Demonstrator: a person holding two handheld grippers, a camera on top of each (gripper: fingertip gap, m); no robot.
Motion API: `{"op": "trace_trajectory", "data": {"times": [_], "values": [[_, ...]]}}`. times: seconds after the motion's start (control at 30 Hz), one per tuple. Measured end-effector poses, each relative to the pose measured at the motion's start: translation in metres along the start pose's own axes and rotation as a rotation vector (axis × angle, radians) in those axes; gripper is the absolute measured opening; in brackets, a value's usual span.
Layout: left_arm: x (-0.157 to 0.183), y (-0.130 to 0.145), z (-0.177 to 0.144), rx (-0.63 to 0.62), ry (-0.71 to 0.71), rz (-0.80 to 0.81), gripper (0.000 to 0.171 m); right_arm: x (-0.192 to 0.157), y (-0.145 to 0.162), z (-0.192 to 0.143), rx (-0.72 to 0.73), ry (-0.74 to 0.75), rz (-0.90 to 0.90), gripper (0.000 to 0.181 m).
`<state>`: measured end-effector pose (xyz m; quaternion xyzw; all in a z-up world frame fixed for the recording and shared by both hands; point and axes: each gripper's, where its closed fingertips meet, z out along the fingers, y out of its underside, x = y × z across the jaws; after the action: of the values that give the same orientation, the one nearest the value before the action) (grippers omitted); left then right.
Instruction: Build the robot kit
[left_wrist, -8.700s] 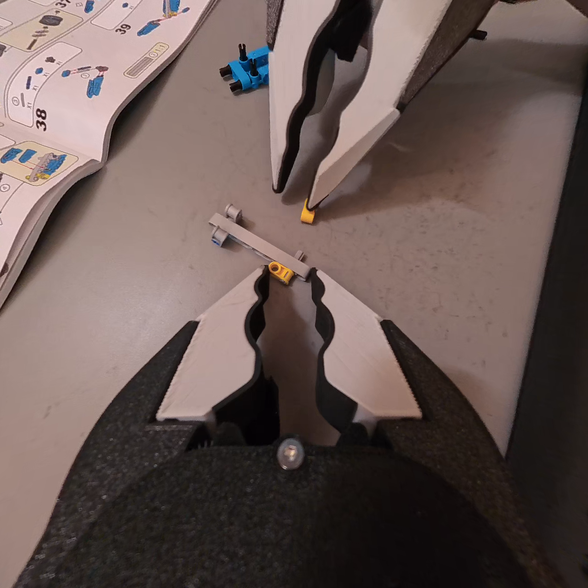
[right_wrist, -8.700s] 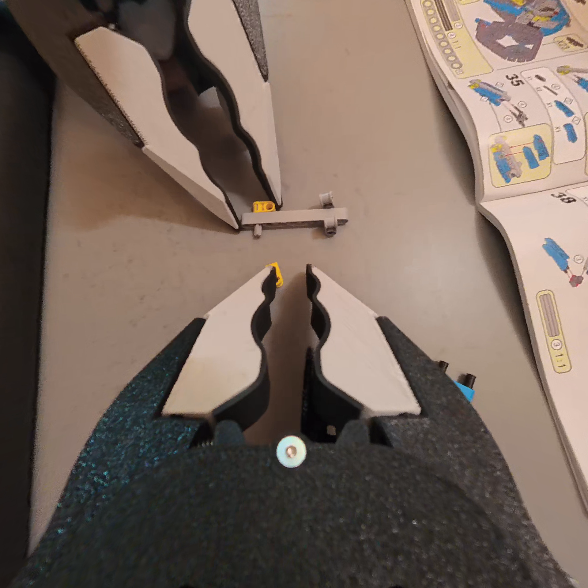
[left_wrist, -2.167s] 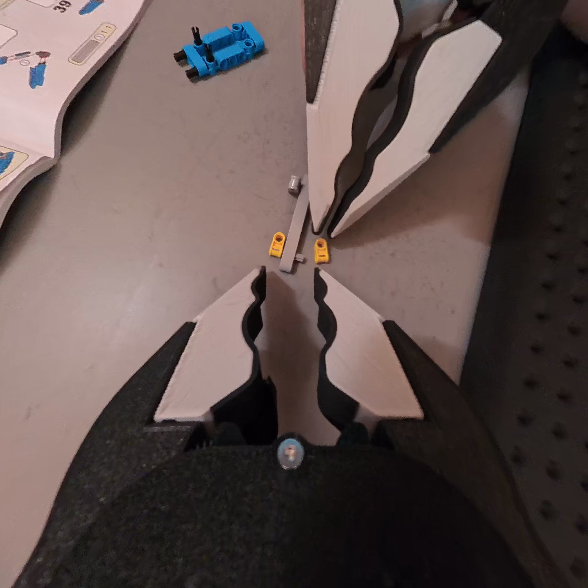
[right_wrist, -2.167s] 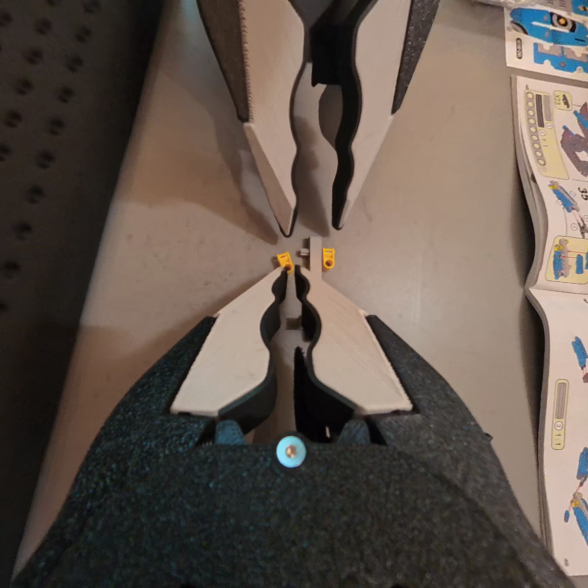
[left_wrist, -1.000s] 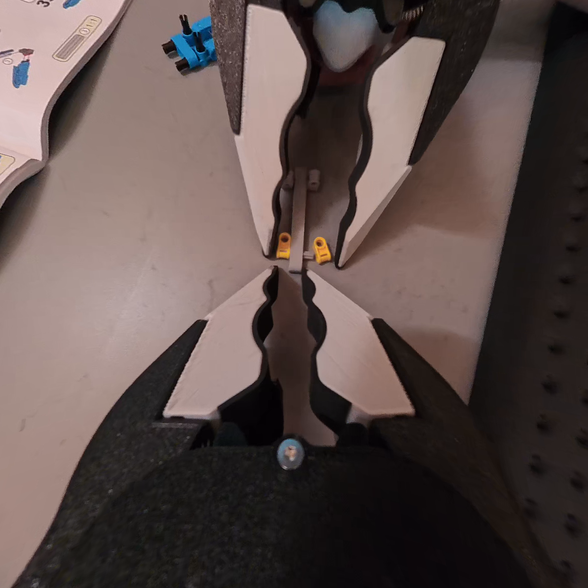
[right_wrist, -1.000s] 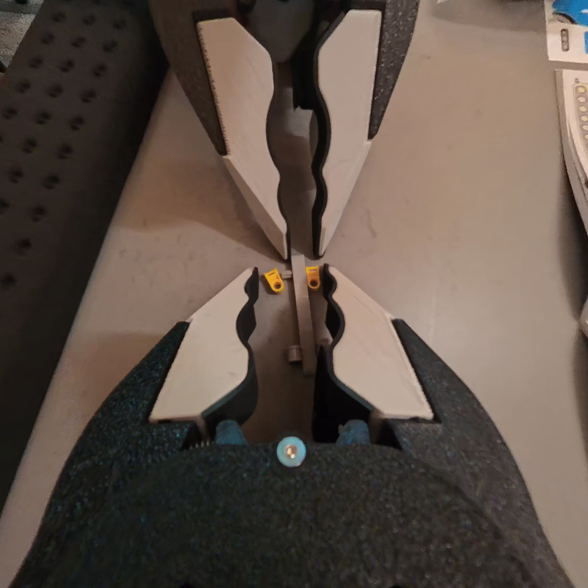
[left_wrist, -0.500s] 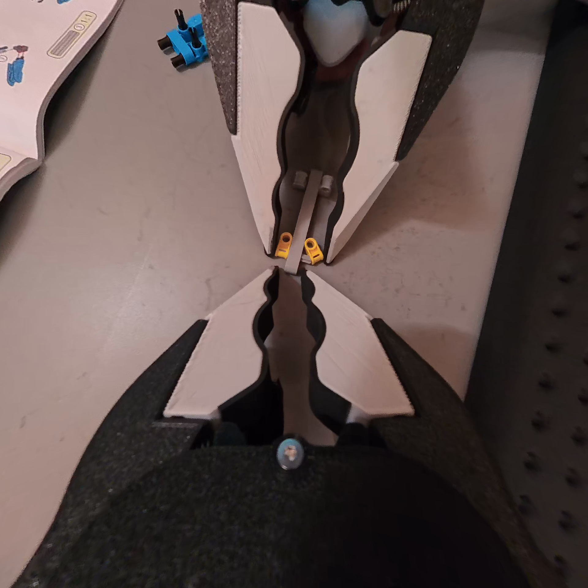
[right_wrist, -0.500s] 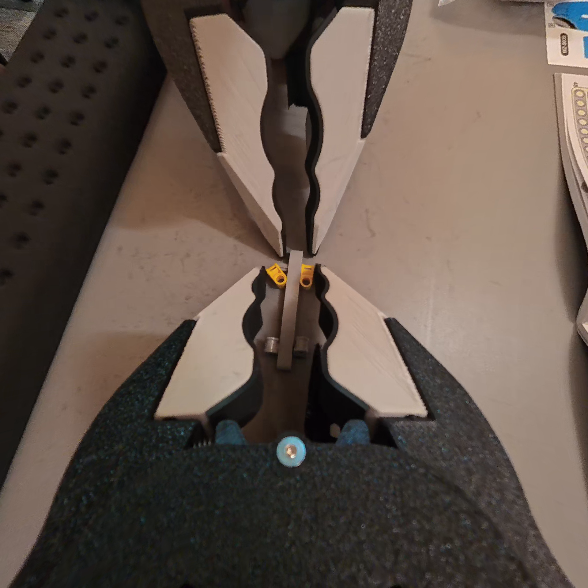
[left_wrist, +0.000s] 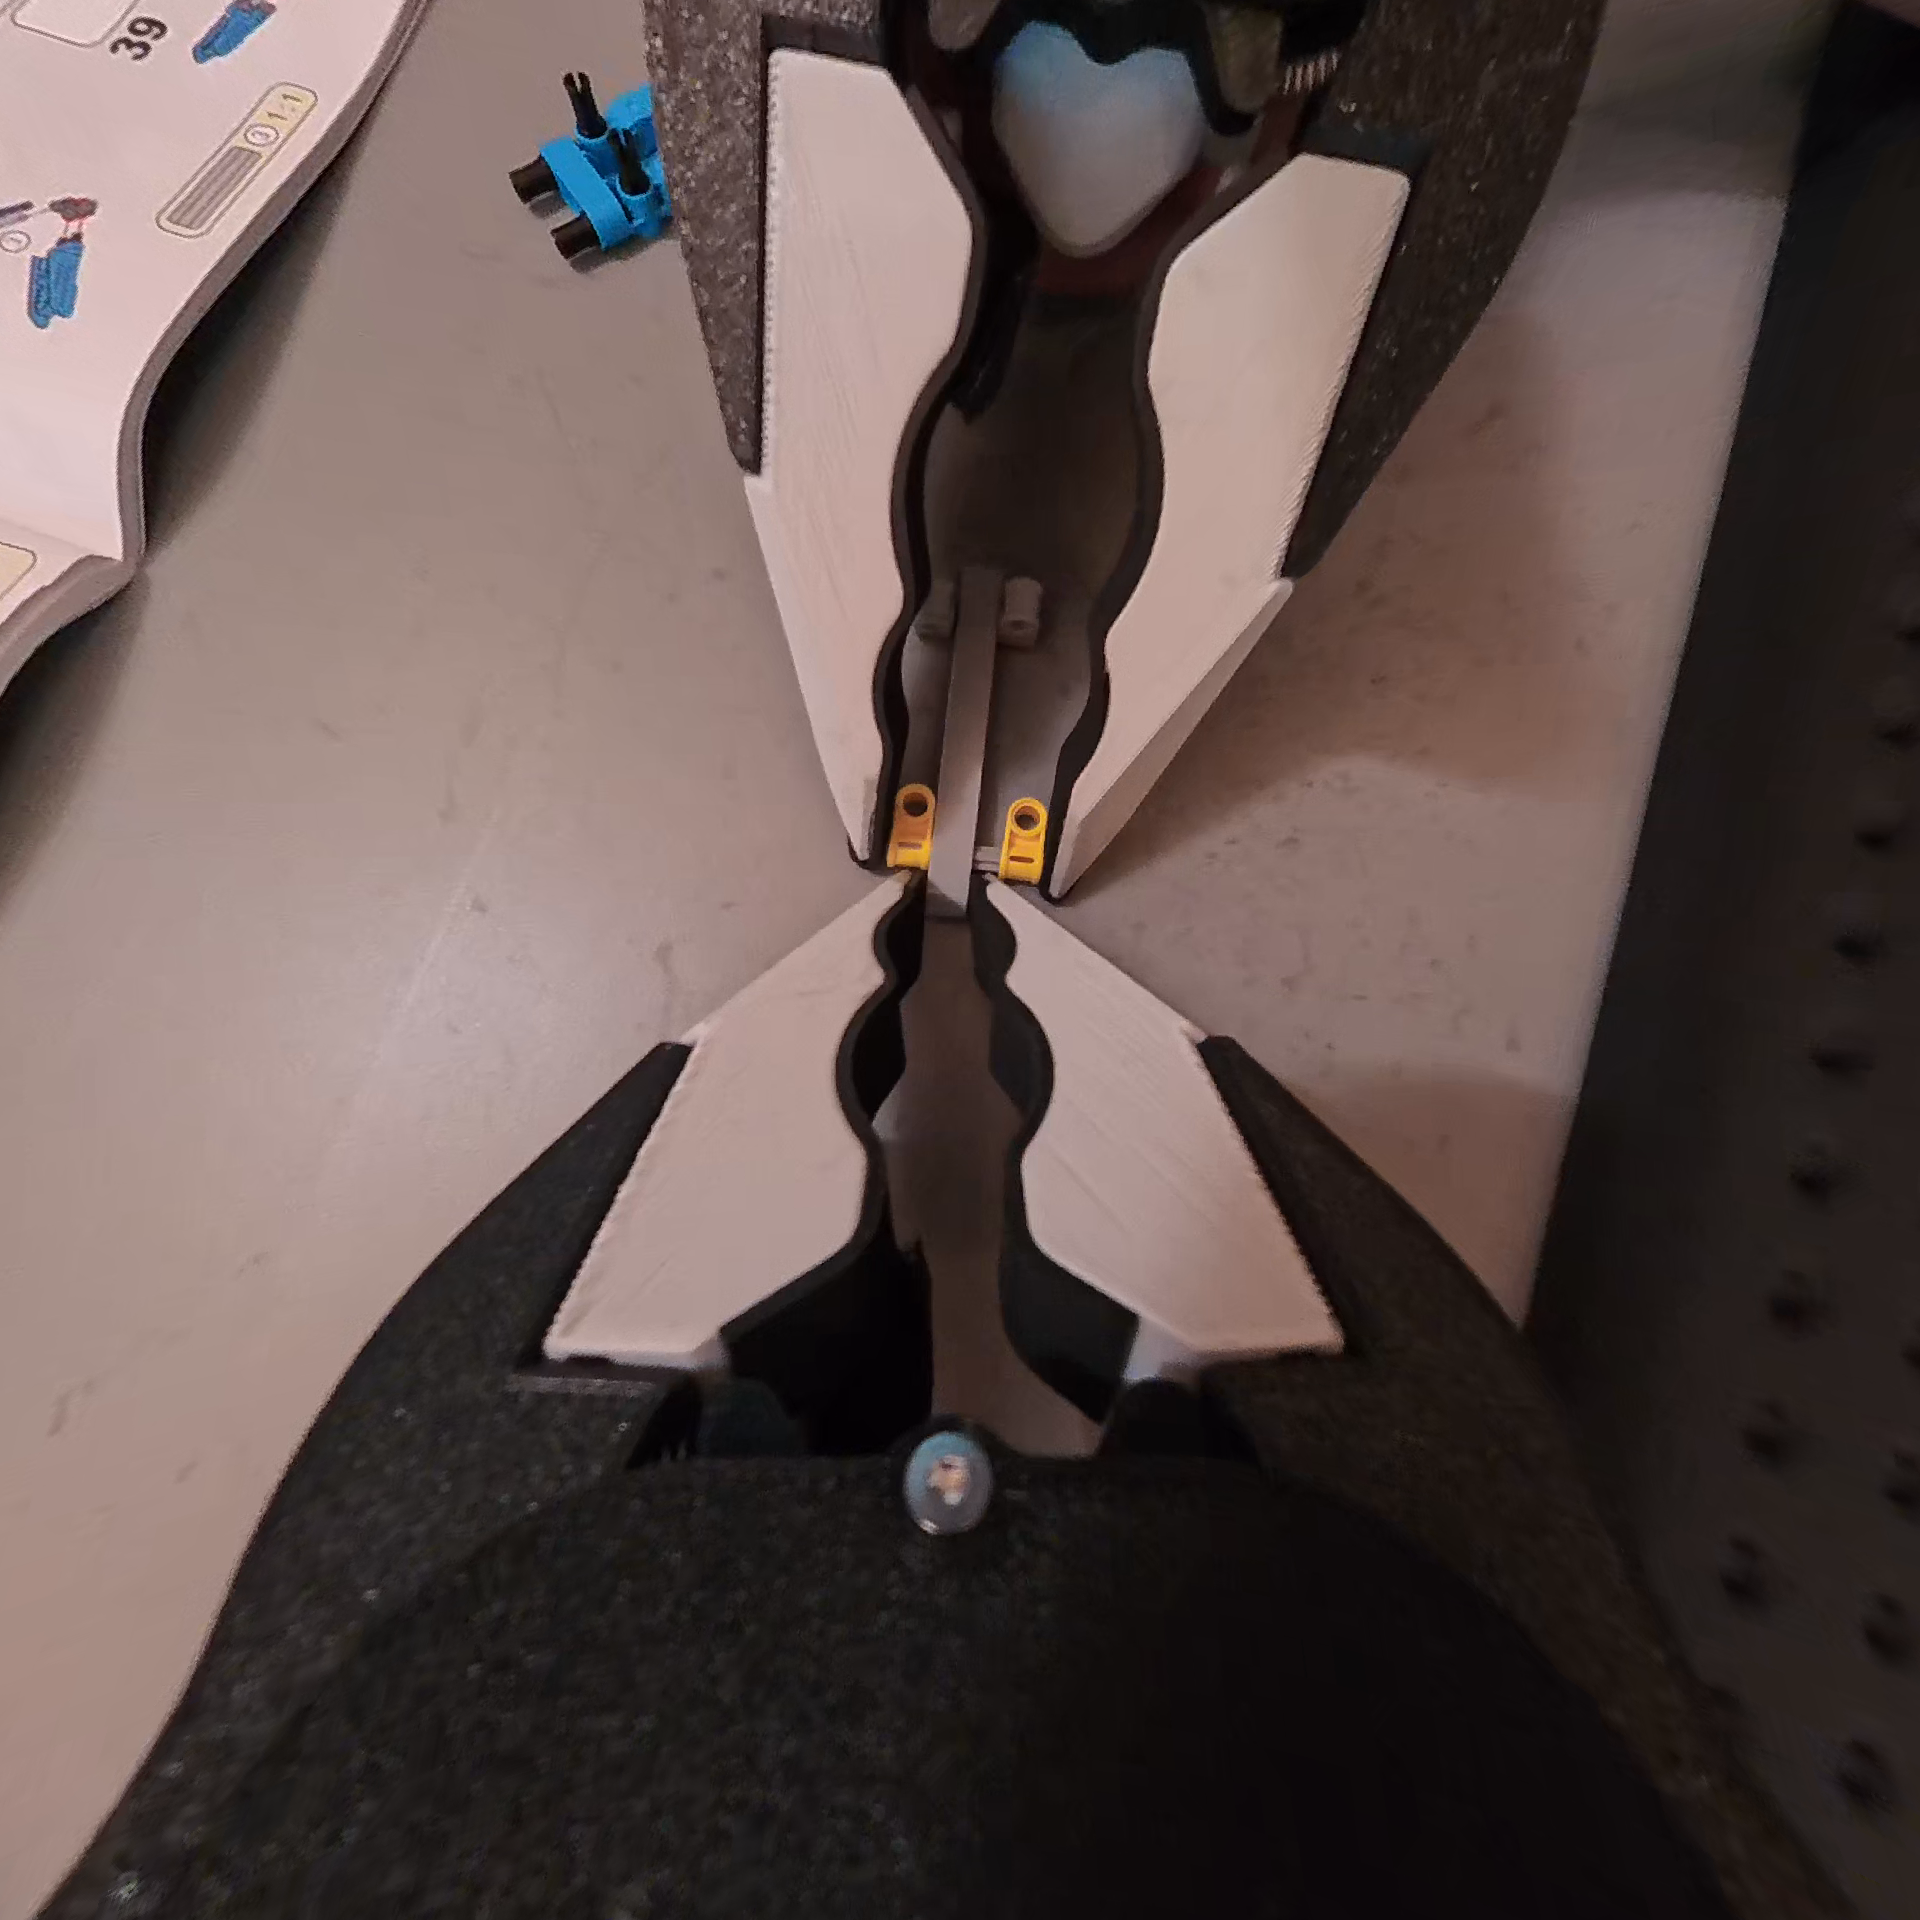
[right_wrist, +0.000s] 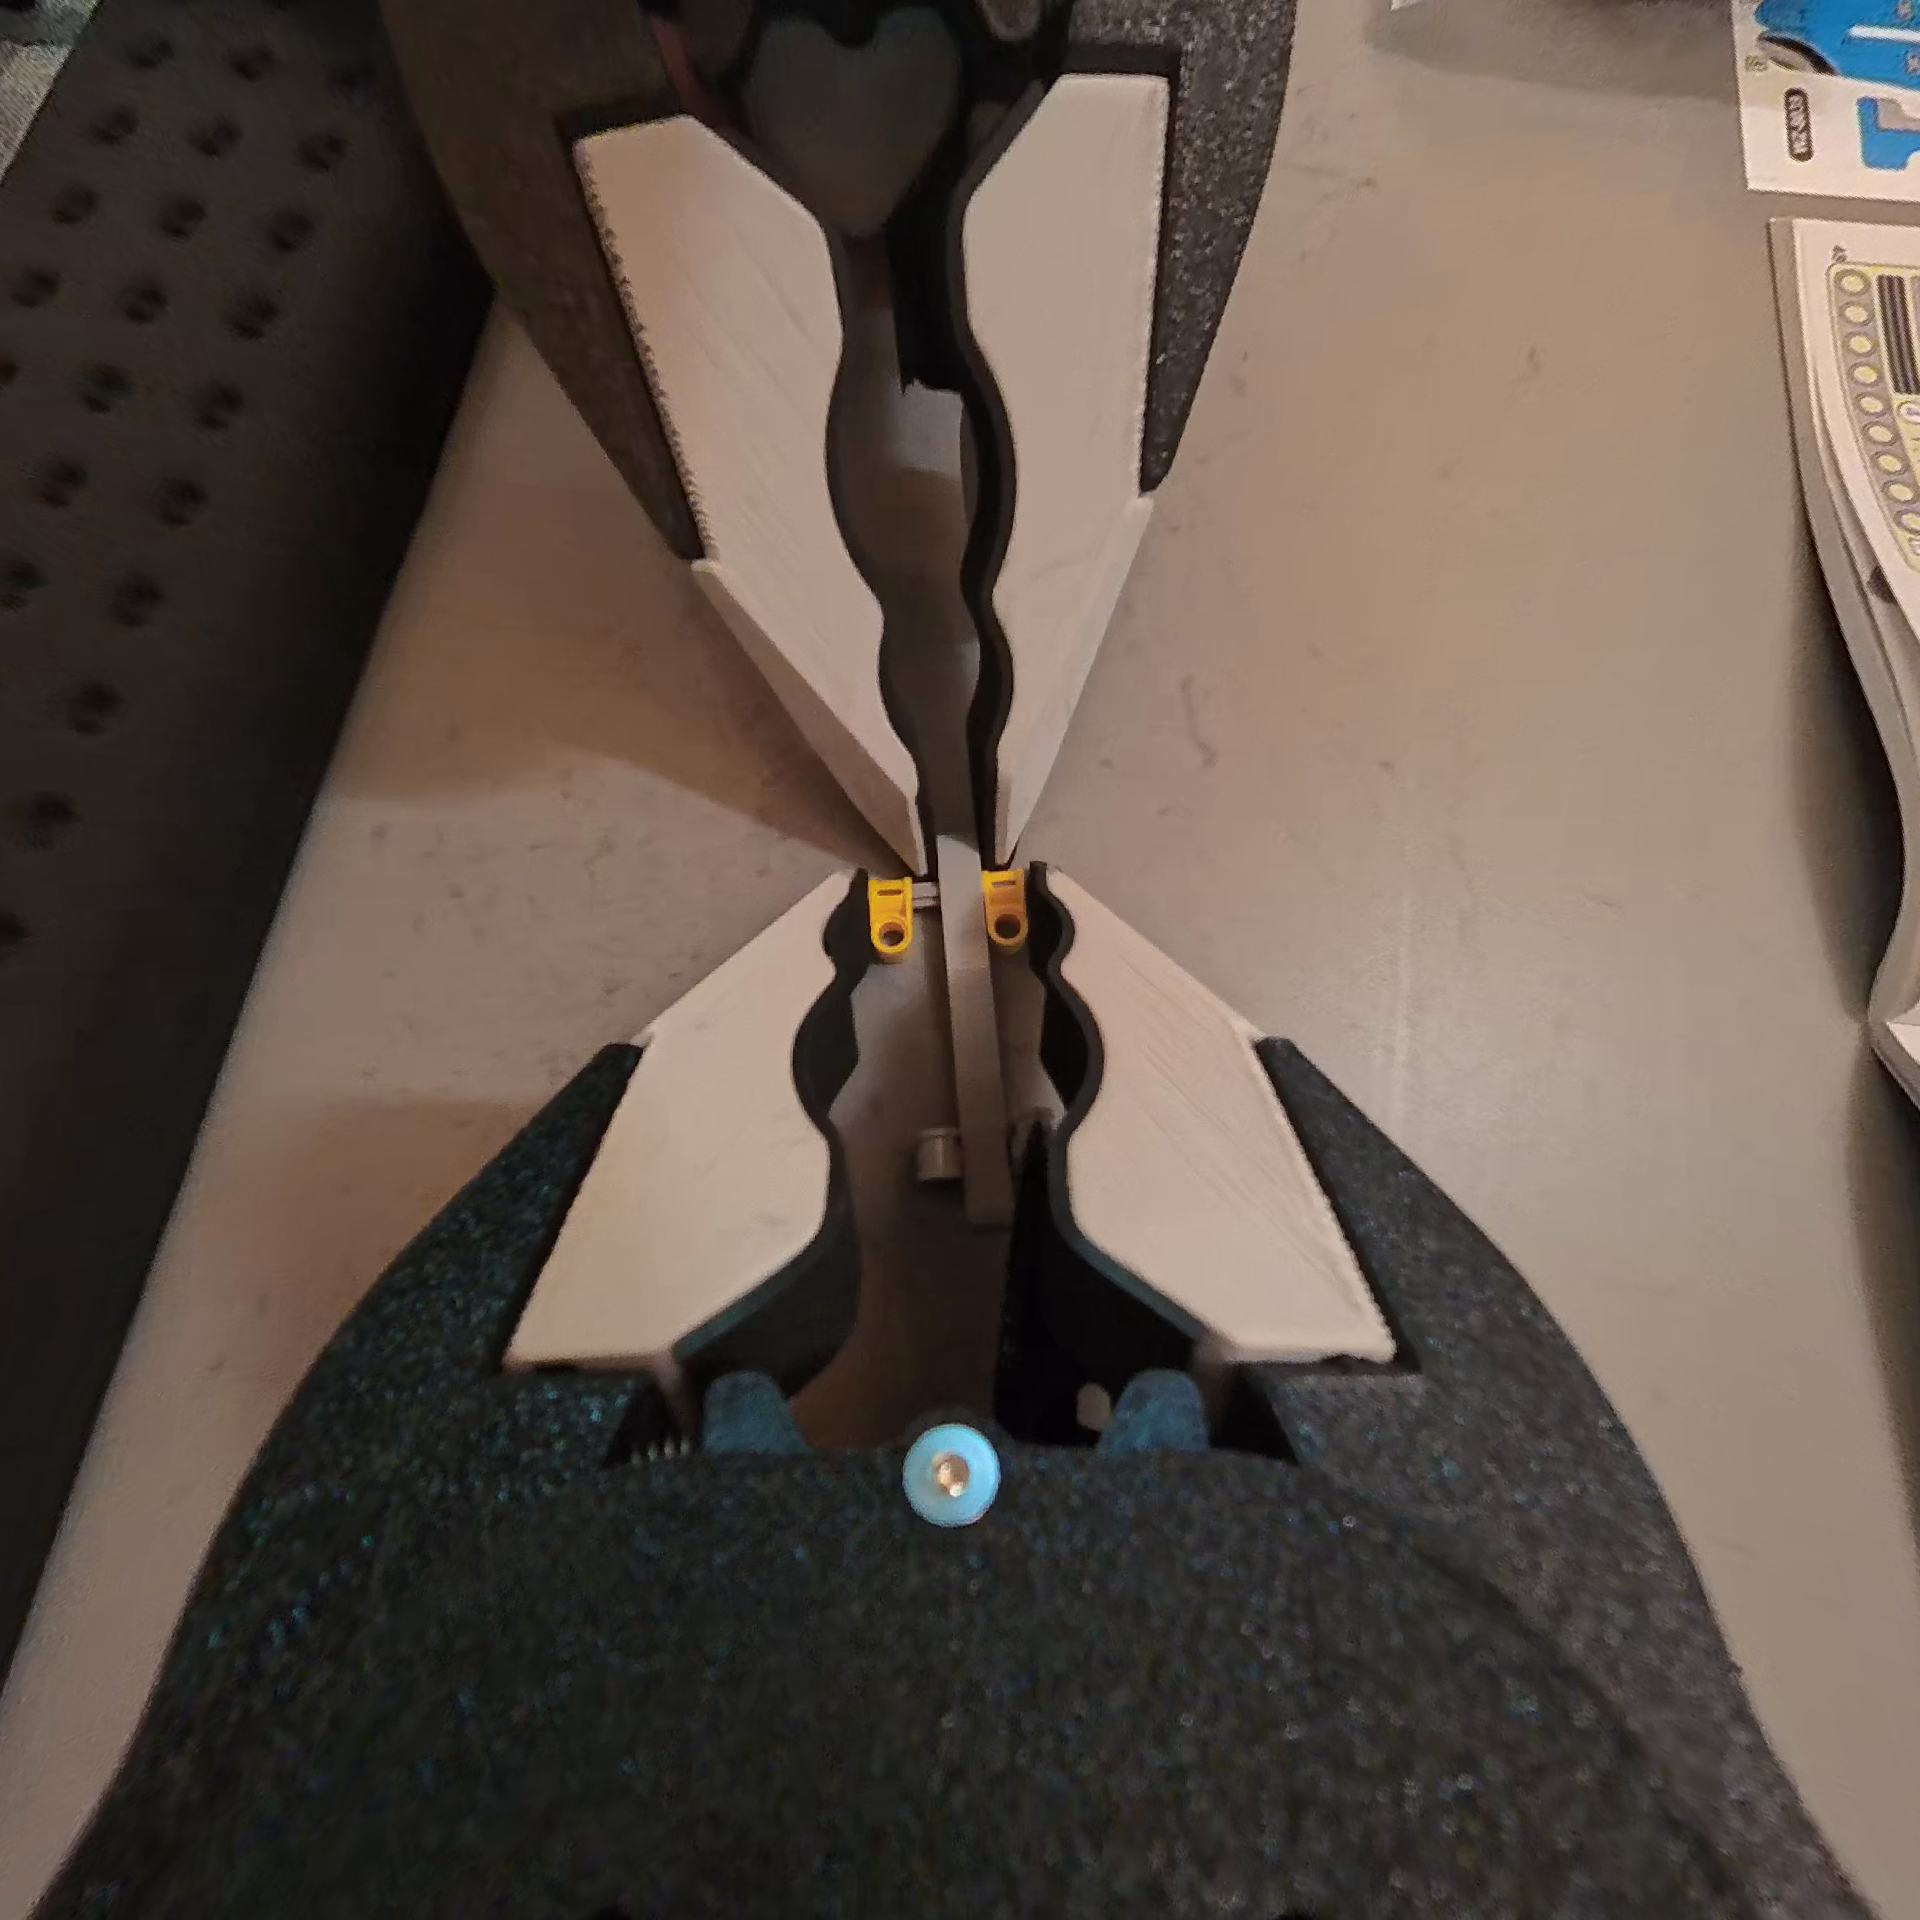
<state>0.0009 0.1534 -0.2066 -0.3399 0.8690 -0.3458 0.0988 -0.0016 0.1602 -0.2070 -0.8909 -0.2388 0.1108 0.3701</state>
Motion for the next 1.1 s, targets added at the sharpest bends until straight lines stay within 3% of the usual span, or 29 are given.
{"op": "trace_trajectory", "data": {"times": [0.63,0.8,1.03,1.1], "values": [[0.0007,-0.0004,0.0005,0.019,0.009,0.030,0.006,0.0003,0.0004,0.0007,-0.030,0.008,-0.003,0.027],[0.0005,-0.0004,0.0007,0.029,0.007,0.045,0.006,0.0007,0.0000,0.0005,-0.005,-0.019,0.076,0.027],[0.0004,0.0000,0.0007,0.051,0.035,0.045,0.007,-0.0046,0.0009,-0.0010,0.011,-0.028,0.040,0.039],[0.0004,0.0000,0.0007,0.051,0.038,0.042,0.007,-0.0012,0.0014,-0.0006,0.004,-0.004,0.030,0.033]]}}
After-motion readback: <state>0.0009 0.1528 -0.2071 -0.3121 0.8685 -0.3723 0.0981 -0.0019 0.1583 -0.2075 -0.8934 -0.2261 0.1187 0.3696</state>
